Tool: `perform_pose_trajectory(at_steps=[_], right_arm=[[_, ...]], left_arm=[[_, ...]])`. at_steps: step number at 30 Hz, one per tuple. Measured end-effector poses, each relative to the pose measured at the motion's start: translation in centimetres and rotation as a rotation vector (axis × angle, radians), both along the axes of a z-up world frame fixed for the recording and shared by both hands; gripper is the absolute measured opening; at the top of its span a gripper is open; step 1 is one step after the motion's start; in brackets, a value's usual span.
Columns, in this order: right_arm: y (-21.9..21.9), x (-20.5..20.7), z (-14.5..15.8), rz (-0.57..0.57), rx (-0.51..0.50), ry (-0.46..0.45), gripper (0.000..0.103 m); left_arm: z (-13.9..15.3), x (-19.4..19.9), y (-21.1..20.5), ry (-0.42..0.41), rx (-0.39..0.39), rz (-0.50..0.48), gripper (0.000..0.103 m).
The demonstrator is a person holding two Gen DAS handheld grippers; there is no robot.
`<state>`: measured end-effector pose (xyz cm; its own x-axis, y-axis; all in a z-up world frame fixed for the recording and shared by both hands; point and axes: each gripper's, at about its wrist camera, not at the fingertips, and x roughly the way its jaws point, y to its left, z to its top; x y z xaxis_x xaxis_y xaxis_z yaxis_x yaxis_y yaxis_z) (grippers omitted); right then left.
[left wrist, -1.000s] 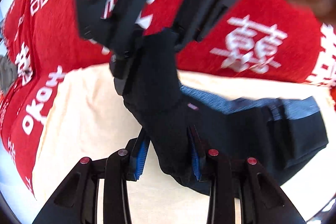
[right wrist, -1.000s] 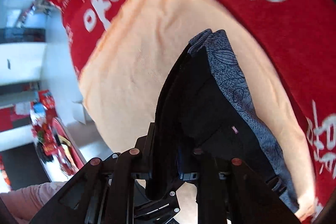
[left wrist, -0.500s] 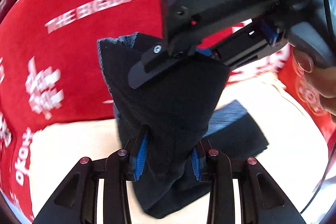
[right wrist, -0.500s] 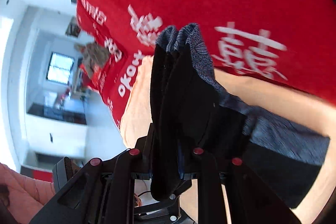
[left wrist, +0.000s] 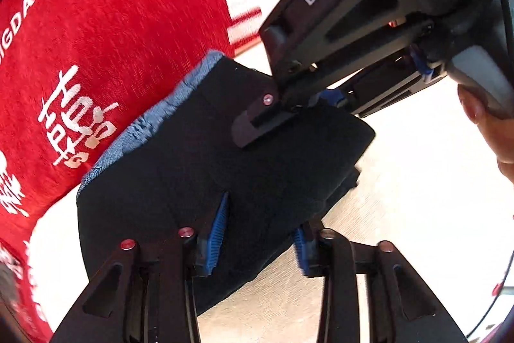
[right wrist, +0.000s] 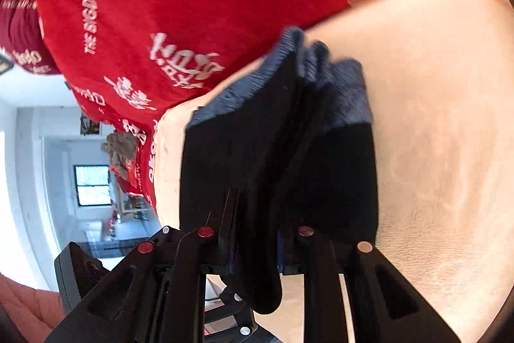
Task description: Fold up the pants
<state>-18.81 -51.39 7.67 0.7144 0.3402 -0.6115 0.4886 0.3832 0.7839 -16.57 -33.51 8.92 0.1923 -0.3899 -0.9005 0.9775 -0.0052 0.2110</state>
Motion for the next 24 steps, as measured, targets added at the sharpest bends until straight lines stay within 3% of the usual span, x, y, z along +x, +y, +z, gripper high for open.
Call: perform_pose_trajectory(at_steps=[2, 6, 11, 14, 16, 20, 24], right_arm=[[0.0, -0.4, -1.2, -0.015, 0.004, 0.010, 0.023], [0.2, -2.1, -1.9, -0.036, -0.003, 0.028, 0.027], [1.4, -2.5, -0.3, -0.012, -0.101, 0.114, 0.027], [2.5, -2.1, 0.9, 0.003, -0.209, 0.216, 0.032], [3.0, -2.2, 1.2, -0.007, -0.258, 0.286, 0.044], [4.0, -3.3, 1.7, -0.036, -0.248, 0.340, 0.045], [5.0, -3.5, 2.6, -0.071, -0.284, 0.381, 0.045]], left_arm=[[-0.4, -0.1, 0.2, 0.016, 0.016, -0.017, 0.060], [0.5, 0.2, 1.7, 0.060, 0.019, -0.065, 0.060], [3.5, 2.9, 3.7, 0.152, 0.024, -0.036, 0.060], [5.3, 6.1, 4.9, 0.196, 0.017, 0.056, 0.060], [5.4, 8.7, 5.2, 0.230, 0.036, 0.143, 0.060], [4.3, 13.6, 6.1, 0.190, 0.099, 0.341, 0.060], [2.9, 15.7, 7.8, 0.216, 0.146, 0.425, 0.061]])
